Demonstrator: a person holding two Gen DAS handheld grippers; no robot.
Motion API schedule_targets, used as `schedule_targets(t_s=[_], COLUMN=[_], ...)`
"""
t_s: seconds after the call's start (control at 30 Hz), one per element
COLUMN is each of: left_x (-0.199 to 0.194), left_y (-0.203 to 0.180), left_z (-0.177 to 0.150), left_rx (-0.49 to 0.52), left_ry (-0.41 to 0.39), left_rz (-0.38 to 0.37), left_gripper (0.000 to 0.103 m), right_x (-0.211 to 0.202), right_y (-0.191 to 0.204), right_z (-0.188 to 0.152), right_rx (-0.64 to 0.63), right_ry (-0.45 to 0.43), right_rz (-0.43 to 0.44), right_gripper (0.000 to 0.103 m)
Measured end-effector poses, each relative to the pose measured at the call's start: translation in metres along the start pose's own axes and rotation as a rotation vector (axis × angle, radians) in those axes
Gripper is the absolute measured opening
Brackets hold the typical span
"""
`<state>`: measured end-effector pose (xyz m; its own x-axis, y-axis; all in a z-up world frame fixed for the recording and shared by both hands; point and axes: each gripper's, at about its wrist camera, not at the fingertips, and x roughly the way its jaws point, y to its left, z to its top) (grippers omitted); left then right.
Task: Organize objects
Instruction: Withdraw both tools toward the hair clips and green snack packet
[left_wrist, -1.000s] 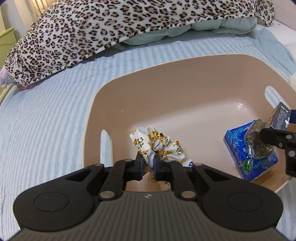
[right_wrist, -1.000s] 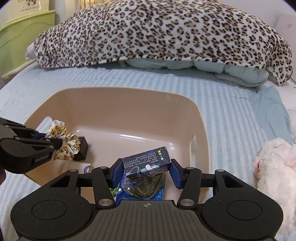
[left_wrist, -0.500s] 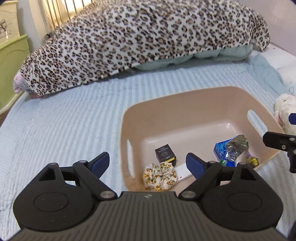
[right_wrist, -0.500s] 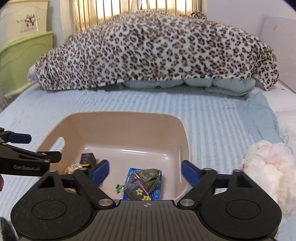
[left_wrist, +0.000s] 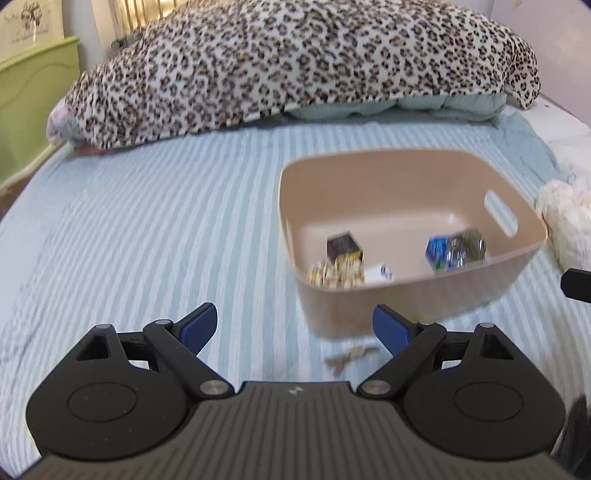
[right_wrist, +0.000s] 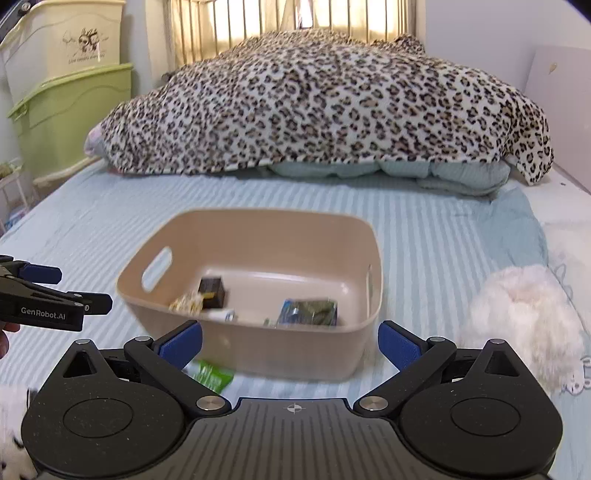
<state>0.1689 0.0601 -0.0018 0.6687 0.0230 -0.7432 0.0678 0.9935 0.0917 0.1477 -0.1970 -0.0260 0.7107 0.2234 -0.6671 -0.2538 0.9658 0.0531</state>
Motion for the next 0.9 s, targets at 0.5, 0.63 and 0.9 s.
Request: schedule_targets(t_s=[0.5, 0.63, 0.9], left_x=[0.033, 0.048, 0.073], left_y=[0.006, 0.007, 0.006], left_z=[-0.059, -0.065, -0.069], left_rx=[0.082, 0.091, 0.127], left_ry=[0.124, 0.142, 0.128], left_rz=[-0.015, -0.037, -0.081], left_gripper=[0.092, 0.092, 0.092], right_x=[0.031, 0.046, 0.078], right_y=[0.018, 0.021, 0.033], right_z=[-0.061, -0.069, -0.075], right_rx=[0.011, 0.013, 0.001], right_ry=[0.161, 0.193, 0.239], right_rz=[0.032, 0.042, 0.062], right_gripper=[0.103, 0.103, 0.103])
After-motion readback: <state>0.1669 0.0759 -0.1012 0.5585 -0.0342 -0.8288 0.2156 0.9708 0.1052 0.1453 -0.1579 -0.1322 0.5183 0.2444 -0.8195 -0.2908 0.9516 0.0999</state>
